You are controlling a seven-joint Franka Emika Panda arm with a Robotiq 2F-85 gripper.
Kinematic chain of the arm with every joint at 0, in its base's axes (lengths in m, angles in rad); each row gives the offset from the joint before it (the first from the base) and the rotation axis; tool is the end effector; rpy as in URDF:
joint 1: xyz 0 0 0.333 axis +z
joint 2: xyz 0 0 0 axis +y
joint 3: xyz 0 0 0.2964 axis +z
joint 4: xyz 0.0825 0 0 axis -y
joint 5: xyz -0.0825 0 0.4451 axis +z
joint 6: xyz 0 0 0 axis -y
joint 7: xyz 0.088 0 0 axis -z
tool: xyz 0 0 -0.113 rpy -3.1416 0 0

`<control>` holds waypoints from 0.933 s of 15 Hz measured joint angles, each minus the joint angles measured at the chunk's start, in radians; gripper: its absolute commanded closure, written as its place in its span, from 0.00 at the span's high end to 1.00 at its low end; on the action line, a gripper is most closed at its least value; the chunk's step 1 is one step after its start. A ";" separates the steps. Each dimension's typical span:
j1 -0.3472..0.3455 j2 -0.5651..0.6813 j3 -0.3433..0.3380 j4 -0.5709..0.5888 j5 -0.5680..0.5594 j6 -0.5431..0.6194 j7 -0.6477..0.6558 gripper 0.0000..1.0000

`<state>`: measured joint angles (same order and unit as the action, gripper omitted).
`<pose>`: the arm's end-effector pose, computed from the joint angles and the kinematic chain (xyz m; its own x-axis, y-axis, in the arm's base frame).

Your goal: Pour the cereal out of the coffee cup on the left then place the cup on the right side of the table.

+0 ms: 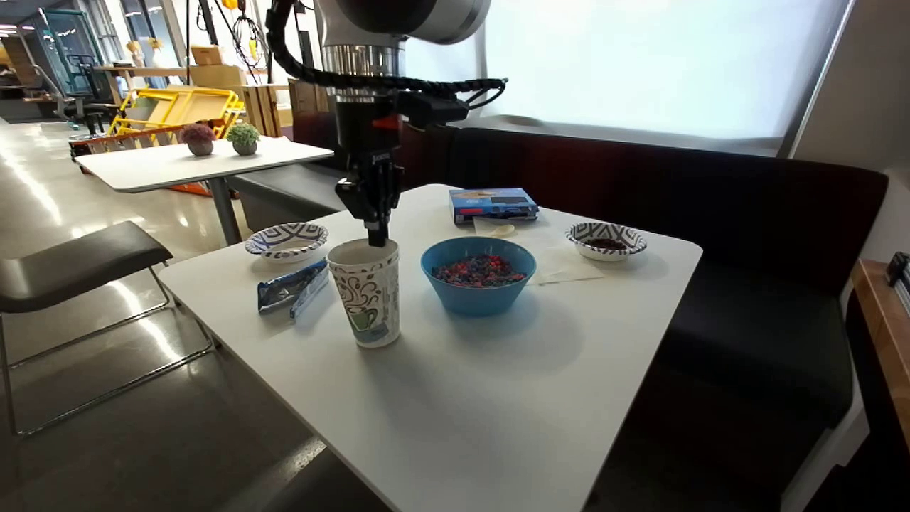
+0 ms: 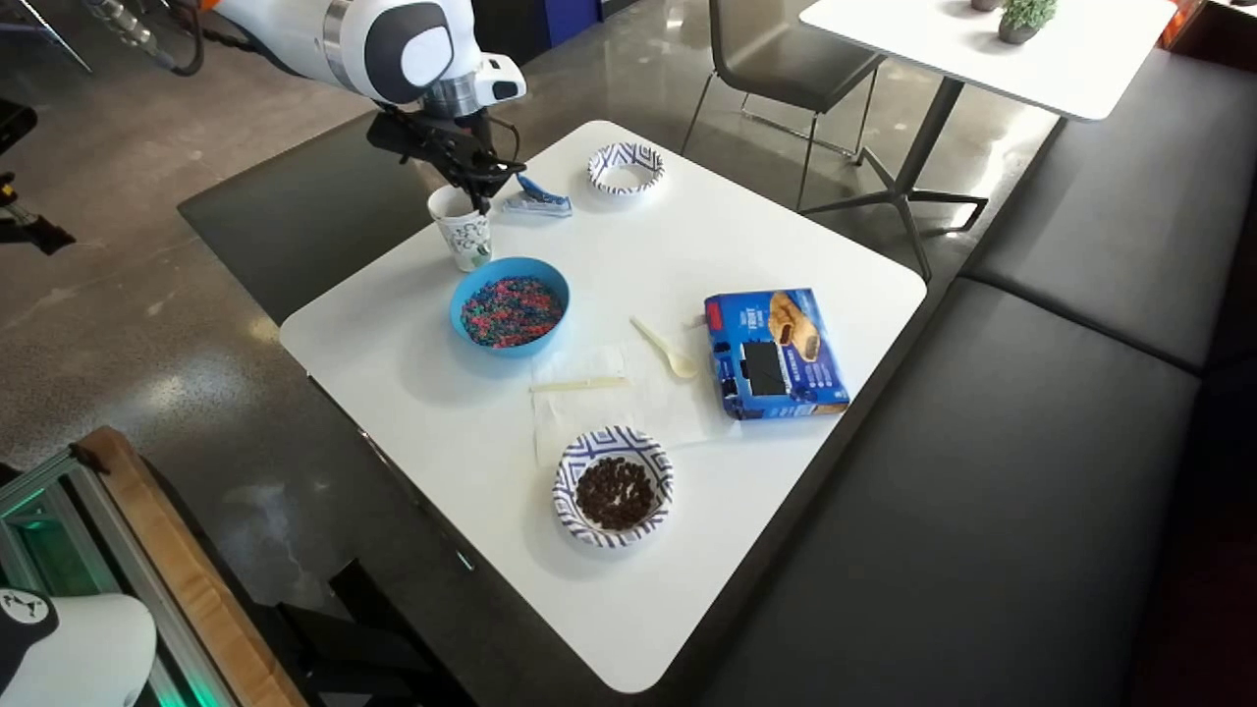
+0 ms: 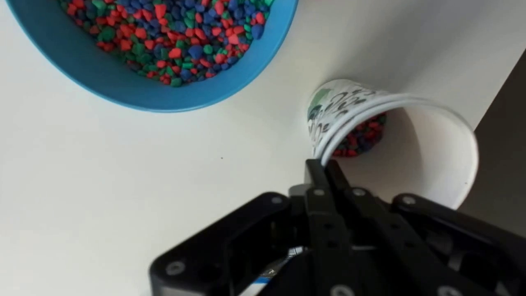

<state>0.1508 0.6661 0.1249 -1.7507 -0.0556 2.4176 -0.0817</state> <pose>0.6685 0.1860 0.1268 0.9315 0.3635 0.0103 0.3636 -0.9307 -0.0393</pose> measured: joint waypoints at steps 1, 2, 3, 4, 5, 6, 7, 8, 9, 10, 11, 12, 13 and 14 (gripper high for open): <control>0.001 -0.001 0.000 0.002 0.000 0.000 0.000 0.01; 0.002 -0.003 0.000 0.003 0.000 -0.003 0.000 0.01; 0.003 -0.008 0.000 0.004 0.000 -0.008 0.000 0.01; 0.004 -0.015 0.000 0.004 0.000 -0.017 0.000 0.01; 0.004 -0.024 0.000 0.004 0.000 -0.031 0.000 0.01; 0.003 -0.035 0.000 0.004 0.000 -0.048 0.000 0.01; 0.002 -0.048 0.000 0.003 0.001 -0.067 0.000 0.01; 0.000 -0.059 0.000 0.003 0.003 -0.084 0.000 0.01; -0.003 -0.071 0.000 0.003 0.006 -0.100 0.000 0.01; -0.007 -0.080 0.000 0.002 0.008 -0.109 -0.001 0.01; -0.012 -0.089 0.001 -0.001 0.012 -0.111 -0.003 0.01; -0.018 -0.096 0.002 -0.004 0.018 -0.111 -0.009 0.01; -0.025 -0.102 0.004 -0.006 0.030 -0.111 -0.020 0.01; -0.033 -0.108 0.009 -0.008 0.044 -0.111 -0.033 0.01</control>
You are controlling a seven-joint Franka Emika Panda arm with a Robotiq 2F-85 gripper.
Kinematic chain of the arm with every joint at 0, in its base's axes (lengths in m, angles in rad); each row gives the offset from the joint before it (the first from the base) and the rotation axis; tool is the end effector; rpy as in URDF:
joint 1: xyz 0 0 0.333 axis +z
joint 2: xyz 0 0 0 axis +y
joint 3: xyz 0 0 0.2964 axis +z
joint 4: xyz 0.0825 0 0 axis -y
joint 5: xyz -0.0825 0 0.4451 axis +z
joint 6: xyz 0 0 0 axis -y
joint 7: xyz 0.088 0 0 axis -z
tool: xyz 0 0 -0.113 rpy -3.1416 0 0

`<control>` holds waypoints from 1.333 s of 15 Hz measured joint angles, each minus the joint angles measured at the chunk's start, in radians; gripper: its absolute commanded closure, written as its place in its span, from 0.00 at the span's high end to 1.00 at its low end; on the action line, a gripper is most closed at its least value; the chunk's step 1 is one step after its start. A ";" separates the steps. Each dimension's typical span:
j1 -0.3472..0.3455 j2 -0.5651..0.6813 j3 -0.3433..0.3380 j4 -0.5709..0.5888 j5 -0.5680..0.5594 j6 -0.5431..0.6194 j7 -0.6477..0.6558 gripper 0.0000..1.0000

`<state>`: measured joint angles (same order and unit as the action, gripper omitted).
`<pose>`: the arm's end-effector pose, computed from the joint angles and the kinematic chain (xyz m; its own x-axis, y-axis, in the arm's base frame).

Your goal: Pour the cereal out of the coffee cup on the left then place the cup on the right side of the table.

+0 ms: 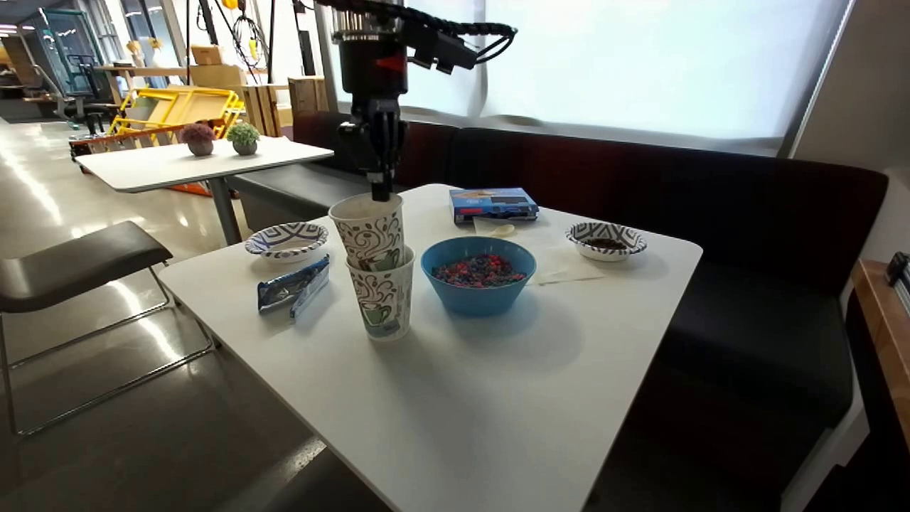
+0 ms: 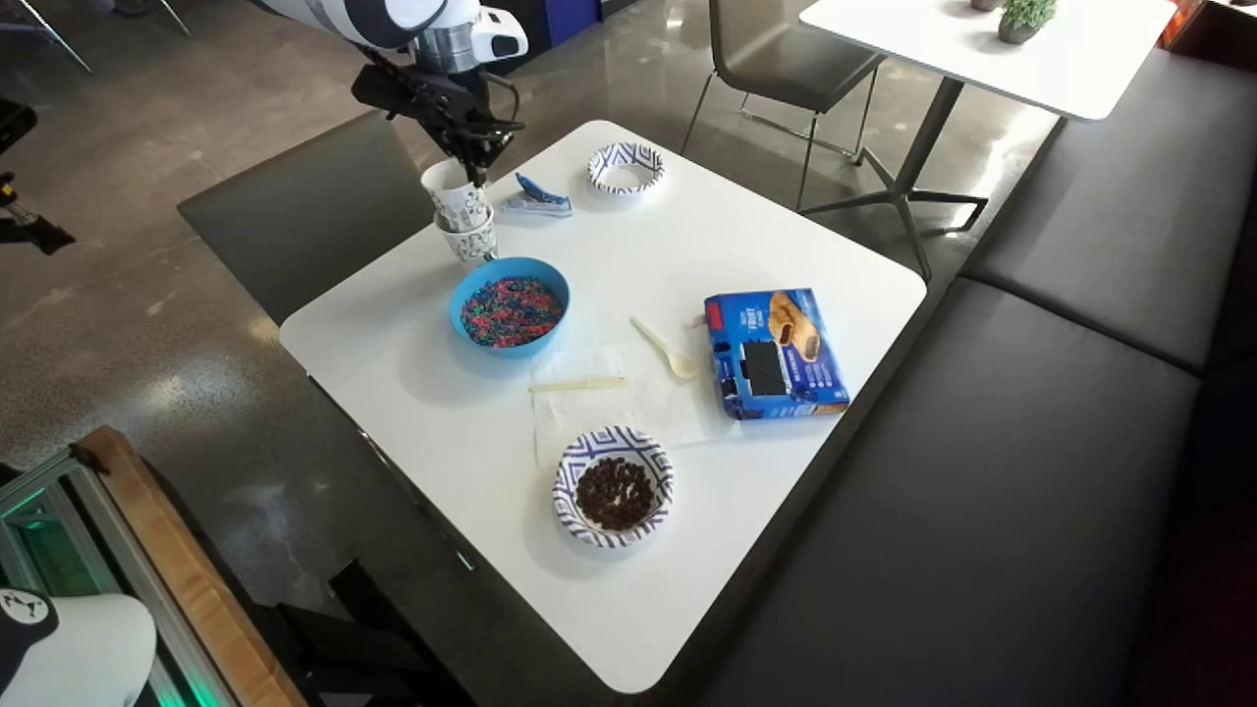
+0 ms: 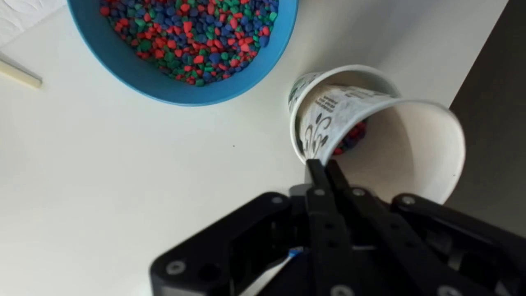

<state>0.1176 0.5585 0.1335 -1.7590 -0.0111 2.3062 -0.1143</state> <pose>0.6762 0.1693 0.1880 0.9383 0.3457 0.0004 0.3451 -0.9365 -0.0627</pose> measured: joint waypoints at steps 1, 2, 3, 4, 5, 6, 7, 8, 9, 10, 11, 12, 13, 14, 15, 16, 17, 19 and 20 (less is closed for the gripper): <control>-0.010 -0.008 0.007 -0.003 0.019 0.000 -0.017 0.01; -0.025 -0.019 0.017 -0.007 0.046 0.000 -0.040 0.01; -0.042 -0.034 0.029 -0.012 0.078 0.000 -0.069 0.01; -0.060 -0.054 0.041 -0.022 0.112 0.000 -0.096 0.01; -0.078 -0.076 0.050 -0.034 0.143 0.000 -0.121 0.01; -0.093 -0.100 0.056 -0.047 0.172 -0.001 -0.141 0.01; -0.106 -0.127 0.057 -0.062 0.194 -0.007 -0.153 0.01; -0.117 -0.154 0.055 -0.078 0.204 -0.019 -0.156 0.01; -0.122 -0.181 0.047 -0.094 0.204 -0.034 -0.149 0.01; -0.122 -0.207 0.033 -0.112 0.198 -0.046 -0.137 0.01; -0.120 -0.231 0.018 -0.129 0.185 -0.058 -0.118 0.01; -0.116 -0.253 0.004 -0.147 0.160 -0.071 -0.088 0.01; -0.110 -0.273 -0.007 -0.162 0.131 -0.086 -0.060 0.01; -0.099 -0.292 -0.020 -0.174 0.081 -0.105 -0.013 0.01; -0.084 -0.310 -0.032 -0.184 0.022 -0.123 0.042 0.01; -0.068 -0.325 -0.040 -0.190 -0.037 -0.144 0.096 0.01; -0.048 -0.336 -0.043 -0.193 -0.099 -0.165 0.155 0.01; -0.002 -0.341 -0.044 -0.193 -0.220 -0.210 0.273 0.01; 0.022 -0.337 -0.043 -0.192 -0.276 -0.232 0.326 0.01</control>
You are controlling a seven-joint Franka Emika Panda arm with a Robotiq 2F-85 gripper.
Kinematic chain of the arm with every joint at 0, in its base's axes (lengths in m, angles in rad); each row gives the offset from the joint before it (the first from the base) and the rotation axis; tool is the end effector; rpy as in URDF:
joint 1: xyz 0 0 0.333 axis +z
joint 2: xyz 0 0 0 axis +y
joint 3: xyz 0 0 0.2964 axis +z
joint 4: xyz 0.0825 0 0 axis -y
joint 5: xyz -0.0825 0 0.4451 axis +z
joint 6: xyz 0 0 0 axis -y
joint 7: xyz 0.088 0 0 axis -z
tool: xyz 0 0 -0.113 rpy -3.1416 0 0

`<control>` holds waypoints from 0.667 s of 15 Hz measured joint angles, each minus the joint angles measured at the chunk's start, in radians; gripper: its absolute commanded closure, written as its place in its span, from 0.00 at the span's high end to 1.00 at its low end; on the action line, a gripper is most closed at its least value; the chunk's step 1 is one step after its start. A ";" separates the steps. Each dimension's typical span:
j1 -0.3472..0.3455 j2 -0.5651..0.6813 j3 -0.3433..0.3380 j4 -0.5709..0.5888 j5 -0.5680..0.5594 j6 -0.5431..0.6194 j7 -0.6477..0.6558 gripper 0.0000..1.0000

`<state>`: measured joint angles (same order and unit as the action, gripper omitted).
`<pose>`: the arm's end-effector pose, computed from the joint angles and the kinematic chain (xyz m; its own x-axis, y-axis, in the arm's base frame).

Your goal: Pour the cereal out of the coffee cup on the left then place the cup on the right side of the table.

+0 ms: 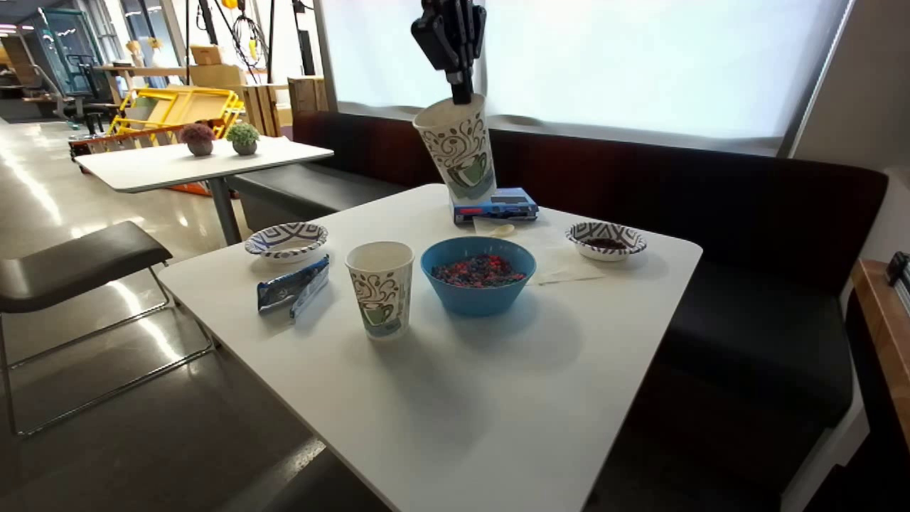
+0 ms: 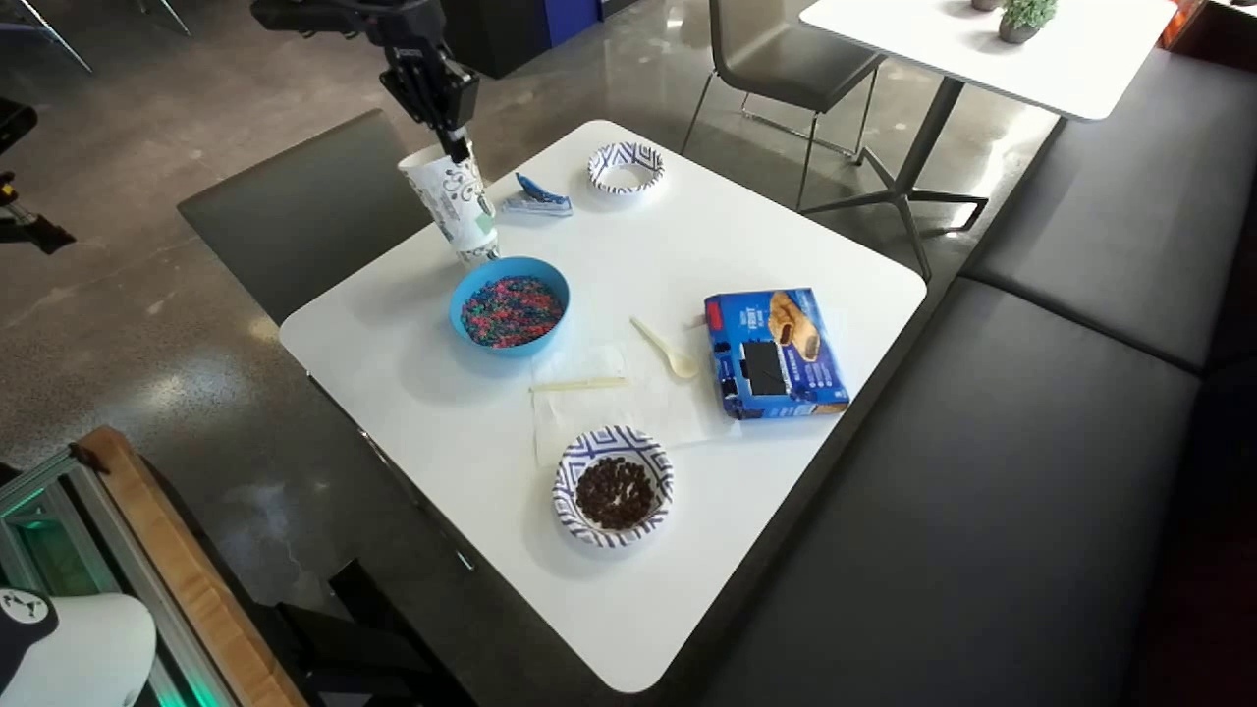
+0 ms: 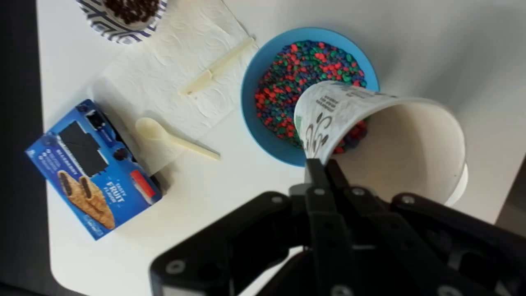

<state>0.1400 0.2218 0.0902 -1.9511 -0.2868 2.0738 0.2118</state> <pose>0.6240 0.1290 0.3009 0.9851 0.1597 -0.0641 0.1704 -0.9575 0.2329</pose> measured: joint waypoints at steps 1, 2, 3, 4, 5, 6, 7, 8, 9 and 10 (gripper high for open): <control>0.025 0.008 0.000 0.002 -0.054 -0.023 0.057 0.01; 0.049 0.020 0.000 0.004 -0.107 -0.047 0.112 0.01; 0.070 0.034 0.000 0.009 -0.157 -0.071 0.163 0.01; 0.089 0.050 0.000 0.015 -0.207 -0.095 0.211 0.01; 0.107 0.067 -0.001 0.021 -0.256 -0.119 0.256 0.01; 0.121 0.086 -0.001 0.030 -0.303 -0.145 0.297 0.01; 0.136 0.107 -0.004 0.041 -0.349 -0.171 0.336 0.01; 0.148 0.130 -0.006 0.054 -0.393 -0.197 0.373 0.01; 0.159 0.154 -0.009 0.069 -0.432 -0.225 0.405 0.01; 0.167 0.178 -0.011 0.085 -0.463 -0.251 0.431 0.01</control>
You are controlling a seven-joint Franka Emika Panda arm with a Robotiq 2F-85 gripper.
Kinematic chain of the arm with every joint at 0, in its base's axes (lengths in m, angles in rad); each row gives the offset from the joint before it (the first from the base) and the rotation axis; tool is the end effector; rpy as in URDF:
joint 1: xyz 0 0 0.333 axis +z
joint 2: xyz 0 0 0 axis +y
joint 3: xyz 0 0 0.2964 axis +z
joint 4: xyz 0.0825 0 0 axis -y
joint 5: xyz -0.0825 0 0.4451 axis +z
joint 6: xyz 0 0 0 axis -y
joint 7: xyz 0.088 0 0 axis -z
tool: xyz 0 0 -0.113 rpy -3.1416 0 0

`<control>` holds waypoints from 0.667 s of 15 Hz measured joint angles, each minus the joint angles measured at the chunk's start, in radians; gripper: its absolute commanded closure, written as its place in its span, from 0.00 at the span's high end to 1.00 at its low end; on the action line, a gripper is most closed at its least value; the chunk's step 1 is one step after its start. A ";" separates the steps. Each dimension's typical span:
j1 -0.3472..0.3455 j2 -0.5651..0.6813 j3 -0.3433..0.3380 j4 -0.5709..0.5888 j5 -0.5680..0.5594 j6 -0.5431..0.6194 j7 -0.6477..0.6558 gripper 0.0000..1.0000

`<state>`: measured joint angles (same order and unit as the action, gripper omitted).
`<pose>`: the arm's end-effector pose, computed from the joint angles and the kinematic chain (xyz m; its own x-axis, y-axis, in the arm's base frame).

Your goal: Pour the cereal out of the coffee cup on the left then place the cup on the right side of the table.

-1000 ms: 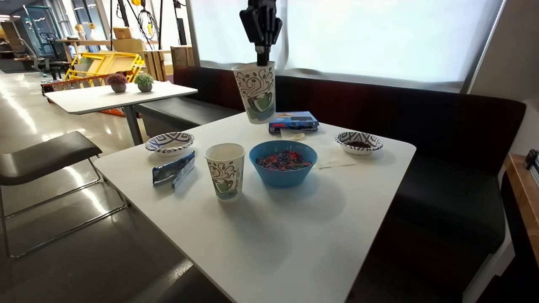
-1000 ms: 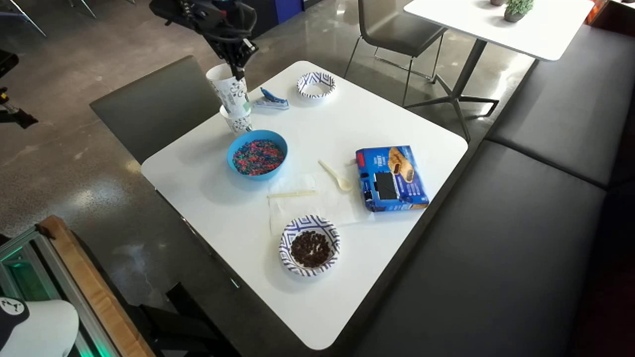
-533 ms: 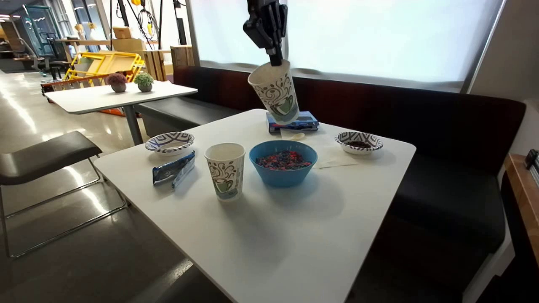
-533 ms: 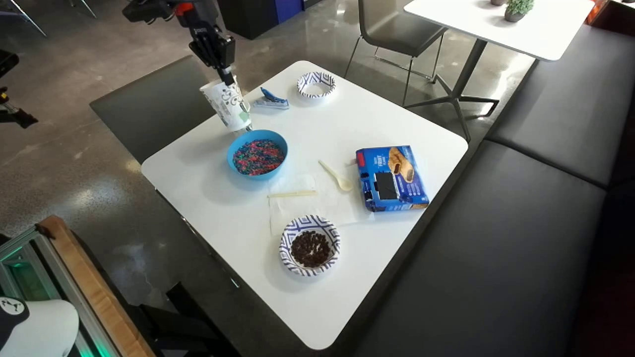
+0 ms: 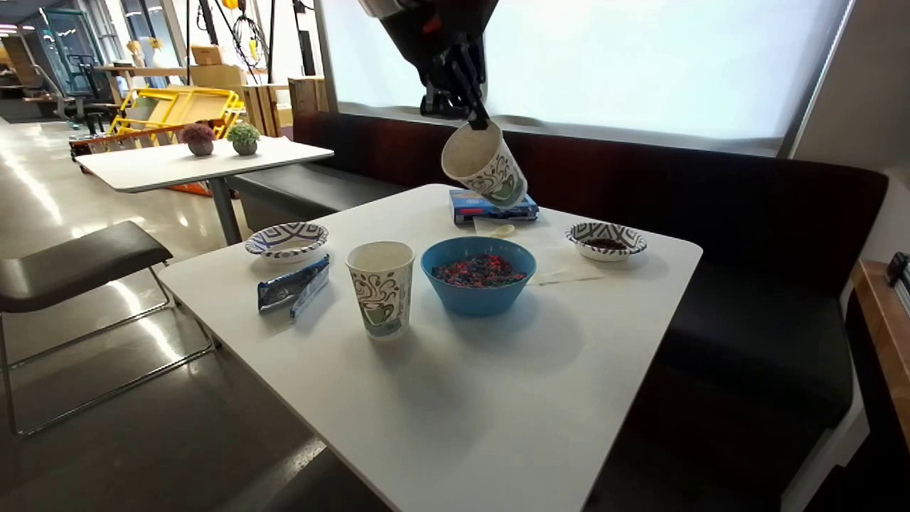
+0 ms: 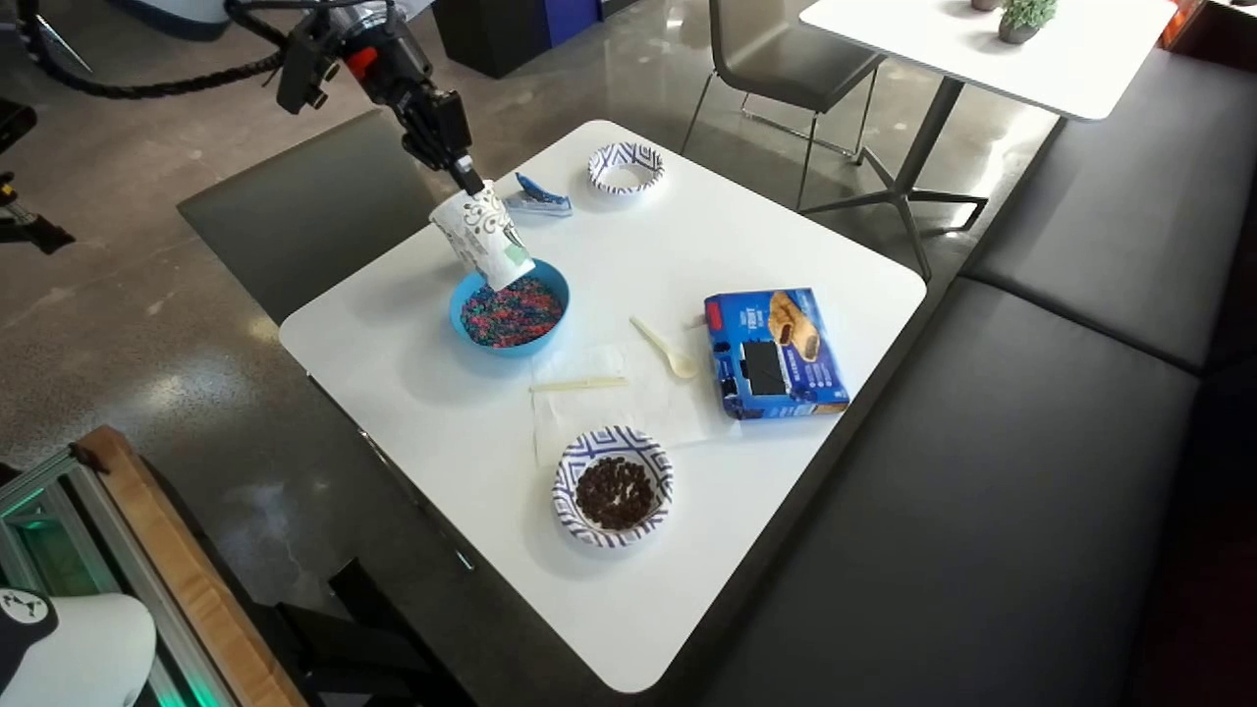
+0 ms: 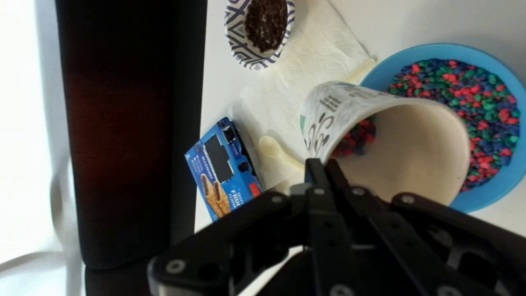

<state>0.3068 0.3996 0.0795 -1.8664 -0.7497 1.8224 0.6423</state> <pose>0.6079 0.1821 0.2293 0.9941 0.0738 -0.0795 0.1082 -0.7204 0.6850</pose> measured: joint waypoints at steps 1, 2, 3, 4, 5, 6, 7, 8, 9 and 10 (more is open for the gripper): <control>0.007 0.025 0.000 0.016 -0.027 -0.027 0.019 0.01; 0.013 0.048 -0.001 0.032 -0.049 -0.051 0.032 0.01; 0.019 0.071 -0.001 0.047 -0.069 -0.071 0.045 0.01; 0.024 0.091 -0.001 0.060 -0.085 -0.088 0.055 0.01; 0.030 0.109 -0.001 0.071 -0.103 -0.102 0.069 0.01; 0.036 0.125 -0.001 0.080 -0.119 -0.115 0.083 0.01; 0.042 0.141 -0.001 0.088 -0.131 -0.128 0.095 0.01; 0.046 0.154 -0.001 0.094 -0.140 -0.138 0.105 0.01; 0.050 0.166 -0.001 0.100 -0.147 -0.145 0.113 0.04; 0.051 0.178 0.001 0.105 -0.147 -0.147 0.114 0.04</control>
<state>0.3582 0.5772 0.0803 -1.7616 -0.8967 1.6749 0.7567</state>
